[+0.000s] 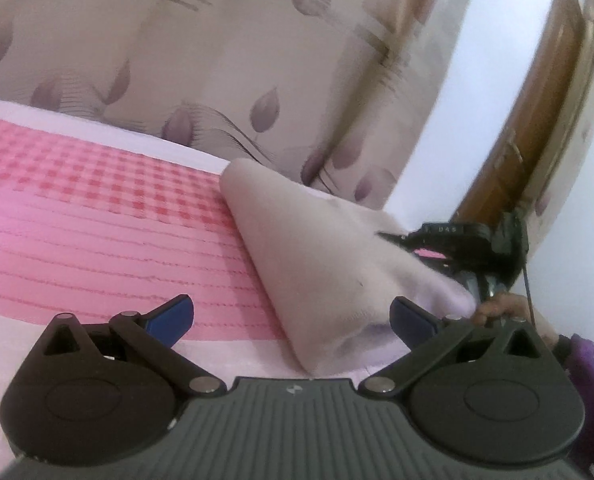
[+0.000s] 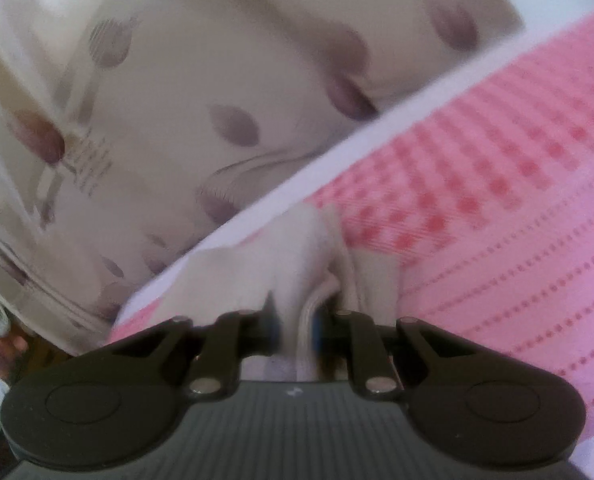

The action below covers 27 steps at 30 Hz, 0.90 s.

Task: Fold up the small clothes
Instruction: 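Pinch the sweater edge with the right tool and tuck it over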

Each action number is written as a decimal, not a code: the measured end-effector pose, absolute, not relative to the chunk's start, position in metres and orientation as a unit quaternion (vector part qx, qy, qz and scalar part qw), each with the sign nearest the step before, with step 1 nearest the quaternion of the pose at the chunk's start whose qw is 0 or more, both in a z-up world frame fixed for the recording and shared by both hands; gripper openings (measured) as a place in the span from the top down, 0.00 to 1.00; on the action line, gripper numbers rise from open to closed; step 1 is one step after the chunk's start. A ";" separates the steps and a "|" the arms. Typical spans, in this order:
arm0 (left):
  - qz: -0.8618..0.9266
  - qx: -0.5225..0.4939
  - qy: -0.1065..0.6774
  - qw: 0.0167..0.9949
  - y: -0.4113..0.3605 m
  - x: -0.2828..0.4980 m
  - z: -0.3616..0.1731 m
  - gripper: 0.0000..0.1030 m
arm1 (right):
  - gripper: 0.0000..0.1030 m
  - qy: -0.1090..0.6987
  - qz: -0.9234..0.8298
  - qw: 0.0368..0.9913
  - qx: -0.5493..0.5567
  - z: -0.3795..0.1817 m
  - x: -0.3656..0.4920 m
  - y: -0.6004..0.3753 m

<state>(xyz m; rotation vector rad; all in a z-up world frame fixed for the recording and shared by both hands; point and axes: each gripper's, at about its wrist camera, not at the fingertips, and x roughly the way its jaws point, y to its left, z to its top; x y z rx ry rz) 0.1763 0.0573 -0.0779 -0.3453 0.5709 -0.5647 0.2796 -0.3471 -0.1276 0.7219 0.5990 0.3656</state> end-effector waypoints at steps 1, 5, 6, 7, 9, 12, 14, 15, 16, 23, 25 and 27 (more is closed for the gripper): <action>-0.275 -0.159 0.278 0.906 0.053 0.176 -0.079 0.00 | 0.85 0.285 0.181 0.877 0.342 -0.129 0.278 -0.348; -0.281 -0.139 0.279 0.907 0.040 0.175 -0.079 0.00 | 0.84 0.278 0.192 0.889 0.310 -0.127 0.281 -0.338; -0.281 -0.138 0.275 0.909 0.038 0.174 -0.077 0.00 | 0.83 0.274 0.187 0.892 0.306 -0.127 0.282 -0.338; -0.280 -0.135 0.272 0.911 0.035 0.174 -0.075 0.00 | 0.83 0.273 0.187 0.892 0.306 -0.127 0.284 -0.337; -0.275 -0.131 0.267 0.914 0.032 0.174 -0.071 0.00 | 0.80 0.272 0.180 0.889 0.321 -0.126 0.281 -0.340; -0.271 -0.128 0.256 0.919 0.028 0.173 -0.063 0.00 | 0.78 0.242 0.161 0.891 0.349 -0.119 0.257 -0.355; -0.269 -0.127 0.242 0.923 0.025 0.173 -0.056 0.00 | 0.77 0.213 0.154 0.903 0.339 -0.108 0.231 -0.359; -0.267 -0.124 0.235 0.926 0.023 0.173 -0.053 0.00 | 0.77 0.198 0.166 0.908 0.331 -0.101 0.219 -0.358; -0.265 -0.119 0.228 0.929 0.019 0.174 -0.050 0.00 | 0.77 0.188 0.182 0.912 0.315 -0.093 0.207 -0.352; -0.256 -0.080 0.218 0.939 -0.015 0.184 -0.047 0.01 | 0.77 0.241 0.239 0.937 0.083 -0.077 0.184 -0.269; -0.253 -0.063 0.237 0.936 -0.023 0.189 -0.054 0.01 | 0.81 0.266 0.197 0.941 0.066 -0.094 0.186 -0.272; -0.246 -0.050 0.256 0.933 -0.026 0.191 -0.062 0.02 | 0.87 0.264 0.177 0.944 0.094 -0.103 0.180 -0.289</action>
